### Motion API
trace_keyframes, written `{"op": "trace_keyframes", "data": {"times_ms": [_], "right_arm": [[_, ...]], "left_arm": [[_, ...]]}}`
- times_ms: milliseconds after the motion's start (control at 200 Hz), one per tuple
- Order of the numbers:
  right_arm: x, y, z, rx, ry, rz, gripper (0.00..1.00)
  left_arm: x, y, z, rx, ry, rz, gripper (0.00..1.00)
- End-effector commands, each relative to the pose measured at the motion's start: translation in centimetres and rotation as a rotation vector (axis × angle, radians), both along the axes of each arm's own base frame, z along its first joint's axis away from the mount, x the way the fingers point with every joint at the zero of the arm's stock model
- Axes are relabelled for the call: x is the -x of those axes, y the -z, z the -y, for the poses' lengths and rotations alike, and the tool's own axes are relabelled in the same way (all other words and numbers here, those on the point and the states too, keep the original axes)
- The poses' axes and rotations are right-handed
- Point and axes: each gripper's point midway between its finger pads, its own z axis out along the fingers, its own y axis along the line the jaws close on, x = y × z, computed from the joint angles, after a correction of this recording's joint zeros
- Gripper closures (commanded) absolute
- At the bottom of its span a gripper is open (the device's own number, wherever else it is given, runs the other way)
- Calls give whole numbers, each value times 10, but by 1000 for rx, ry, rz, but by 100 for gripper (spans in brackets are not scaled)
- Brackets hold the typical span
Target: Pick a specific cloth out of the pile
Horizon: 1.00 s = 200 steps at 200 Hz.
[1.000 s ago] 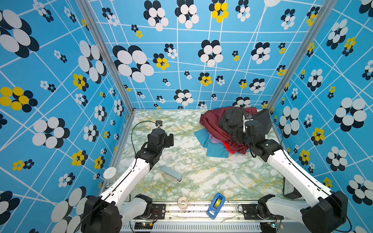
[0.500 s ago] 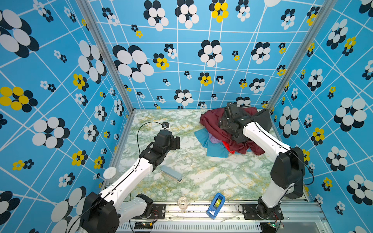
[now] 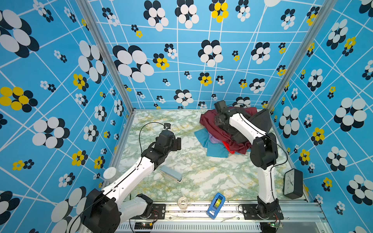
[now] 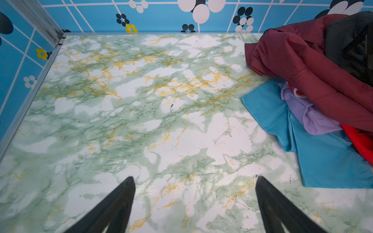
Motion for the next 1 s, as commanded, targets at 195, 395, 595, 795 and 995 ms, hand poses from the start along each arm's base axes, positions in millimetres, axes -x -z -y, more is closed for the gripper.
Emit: {"op": "trace_keyframes", "data": {"times_ms": [195, 395, 595, 795, 995], "right_arm": [[17, 25, 28, 23, 73, -84, 51], [26, 19, 36, -3, 97, -83, 100], [42, -30, 46, -17, 102, 28, 100], [66, -61, 58, -26, 104, 90, 100], [87, -47, 75, -25, 122, 56, 100]], "left_arm": [[0, -1, 4, -2, 12, -10, 5], [1, -2, 4, 0, 14, -9, 5], [3, -8, 5, 17, 14, 7, 5], [6, -12, 5, 40, 15, 24, 6], [7, -13, 6, 55, 16, 32, 6]]}}
